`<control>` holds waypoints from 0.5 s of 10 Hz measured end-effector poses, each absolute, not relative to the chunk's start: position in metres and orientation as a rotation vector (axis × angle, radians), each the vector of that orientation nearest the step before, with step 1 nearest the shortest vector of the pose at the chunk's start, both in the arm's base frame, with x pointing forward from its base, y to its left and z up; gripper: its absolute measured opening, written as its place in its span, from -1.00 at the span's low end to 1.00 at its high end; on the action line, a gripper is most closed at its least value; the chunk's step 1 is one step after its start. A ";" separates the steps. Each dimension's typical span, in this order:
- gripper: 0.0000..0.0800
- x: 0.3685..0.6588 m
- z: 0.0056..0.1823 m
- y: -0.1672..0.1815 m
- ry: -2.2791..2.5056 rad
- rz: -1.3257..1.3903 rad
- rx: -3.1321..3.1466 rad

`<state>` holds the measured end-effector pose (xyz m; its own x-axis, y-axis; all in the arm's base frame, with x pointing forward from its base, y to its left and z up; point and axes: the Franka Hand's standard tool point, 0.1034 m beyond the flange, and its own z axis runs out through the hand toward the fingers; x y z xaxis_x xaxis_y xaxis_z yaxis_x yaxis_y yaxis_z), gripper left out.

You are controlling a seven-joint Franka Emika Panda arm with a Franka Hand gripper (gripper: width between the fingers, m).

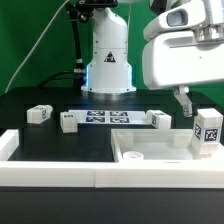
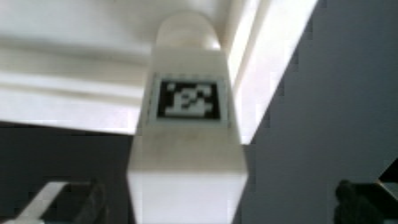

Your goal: Assemble one leg

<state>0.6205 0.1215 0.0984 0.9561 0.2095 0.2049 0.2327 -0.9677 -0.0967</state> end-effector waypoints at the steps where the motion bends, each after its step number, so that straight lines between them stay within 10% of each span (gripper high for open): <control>1: 0.62 0.622 0.099 0.119 -0.342 -0.169 -2.988; 5: 0.62 0.628 0.099 0.119 -0.340 -0.075 -2.983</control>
Offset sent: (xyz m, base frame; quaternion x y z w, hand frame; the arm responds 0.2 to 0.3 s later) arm 0.0000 0.0000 0.0000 0.0000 0.0000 0.0000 1.0000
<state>0.6279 0.1187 0.0990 0.9732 0.2203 0.0653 0.2273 -0.9649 -0.1317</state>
